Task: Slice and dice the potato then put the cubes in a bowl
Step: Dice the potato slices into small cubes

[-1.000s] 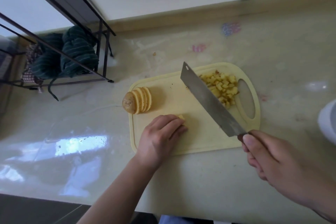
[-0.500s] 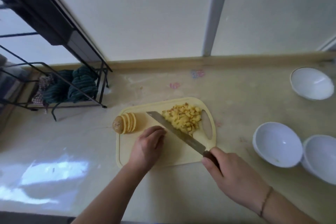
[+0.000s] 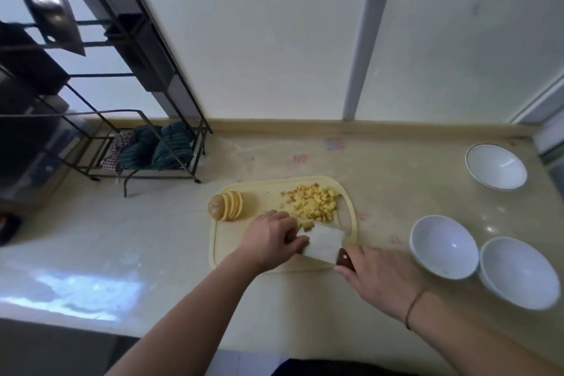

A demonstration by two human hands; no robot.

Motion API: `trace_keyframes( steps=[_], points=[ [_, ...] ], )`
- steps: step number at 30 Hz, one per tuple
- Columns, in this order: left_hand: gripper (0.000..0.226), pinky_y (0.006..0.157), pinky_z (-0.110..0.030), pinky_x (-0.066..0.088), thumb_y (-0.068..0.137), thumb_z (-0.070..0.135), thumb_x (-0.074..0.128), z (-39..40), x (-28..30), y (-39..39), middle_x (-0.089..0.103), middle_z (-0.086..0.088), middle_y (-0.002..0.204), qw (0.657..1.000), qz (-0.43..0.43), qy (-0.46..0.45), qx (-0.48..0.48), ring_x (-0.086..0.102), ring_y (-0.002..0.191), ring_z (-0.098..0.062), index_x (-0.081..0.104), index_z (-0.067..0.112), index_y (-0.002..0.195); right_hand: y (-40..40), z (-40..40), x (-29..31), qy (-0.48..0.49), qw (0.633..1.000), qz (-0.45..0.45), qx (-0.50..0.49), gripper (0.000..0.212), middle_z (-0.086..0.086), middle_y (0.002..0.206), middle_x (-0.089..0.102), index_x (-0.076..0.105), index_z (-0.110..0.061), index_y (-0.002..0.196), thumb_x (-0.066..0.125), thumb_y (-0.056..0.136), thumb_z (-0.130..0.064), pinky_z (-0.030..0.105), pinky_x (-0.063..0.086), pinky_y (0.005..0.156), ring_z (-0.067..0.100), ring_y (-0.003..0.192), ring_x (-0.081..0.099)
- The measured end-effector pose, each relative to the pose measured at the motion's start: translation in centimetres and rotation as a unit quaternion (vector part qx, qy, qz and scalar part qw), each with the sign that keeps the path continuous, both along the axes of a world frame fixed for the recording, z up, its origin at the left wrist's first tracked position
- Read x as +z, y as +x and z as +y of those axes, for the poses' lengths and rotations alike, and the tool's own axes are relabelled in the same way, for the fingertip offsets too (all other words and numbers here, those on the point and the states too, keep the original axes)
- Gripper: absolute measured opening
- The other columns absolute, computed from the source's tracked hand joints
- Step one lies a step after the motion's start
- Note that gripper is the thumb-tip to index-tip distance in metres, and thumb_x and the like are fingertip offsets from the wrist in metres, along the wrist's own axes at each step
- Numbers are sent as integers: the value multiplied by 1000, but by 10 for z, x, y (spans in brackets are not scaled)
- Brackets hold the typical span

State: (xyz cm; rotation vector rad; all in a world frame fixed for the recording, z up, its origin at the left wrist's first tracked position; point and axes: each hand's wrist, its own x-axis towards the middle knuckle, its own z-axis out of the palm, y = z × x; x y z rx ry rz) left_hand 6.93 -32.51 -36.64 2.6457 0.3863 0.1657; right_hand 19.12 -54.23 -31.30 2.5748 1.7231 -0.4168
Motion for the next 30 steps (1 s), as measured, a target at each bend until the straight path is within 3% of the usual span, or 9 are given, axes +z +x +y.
trace_keyframes(
  steps=[6, 12, 18, 21, 25, 28, 30],
  points=[
    [32, 67, -31, 36, 97, 42, 64, -4, 1, 23, 54, 2, 81, 994, 65, -60, 65, 54, 82, -23, 52, 20, 76, 0, 5, 9, -29, 999, -31, 18, 46, 0, 107, 63, 44, -23, 116, 20, 97, -57, 33, 35, 59, 23, 87, 64],
    [26, 66, -27, 31, 95, 31, 67, -5, 0, 39, 52, 3, 81, 984, 68, -112, 124, 50, 78, -19, 55, 16, 78, -5, 1, 12, -33, 999, -27, 21, 45, 2, 104, 62, 44, -22, 116, 20, 98, -56, 34, 38, 59, 23, 85, 62],
    [20, 64, -12, 36, 94, 17, 69, 18, 12, 15, 55, 3, 78, 963, -46, -148, 221, 48, 70, -8, 58, 13, 78, -4, -8, 16, -5, 1000, -23, 10, 46, -2, 103, 63, 44, -25, 114, 18, 97, -58, 33, 43, 61, 20, 83, 62],
    [8, 72, -22, 40, 91, 9, 65, 36, 12, -5, 60, 3, 86, 976, -14, -115, 187, 52, 79, -12, 63, 13, 85, -4, -12, 17, 2, 999, -40, 7, 46, -4, 101, 62, 43, -26, 111, 16, 96, -59, 35, 50, 66, 19, 82, 62],
    [6, 87, -31, 45, 89, 10, 66, 39, 4, -11, 61, 5, 95, 986, 7, -103, 128, 54, 97, -17, 72, 13, 90, -8, -15, 17, 32, 997, -69, 4, 50, -4, 95, 63, 46, -26, 108, 12, 94, -60, 34, 41, 58, 19, 78, 63],
    [20, 91, -40, 49, 89, 21, 63, 32, -1, -7, 70, -2, 103, 994, -14, -62, 92, 55, 101, -25, 77, 11, 99, -9, -17, 13, 55, 994, -95, -7, 56, -3, 75, 63, 54, -28, 93, 9, 89, -61, 31, 32, 46, 16, 59, 60],
    [30, 93, -42, 48, 90, 28, 60, 29, -1, -5, 71, -4, 112, 996, -8, -58, 67, 56, 105, -28, 77, 12, 110, -9, -19, 8, 53, 994, -98, -2, 51, -4, 63, 61, 55, -28, 82, 17, 88, -60, 29, 28, 40, 14, 48, 56]
  ],
)
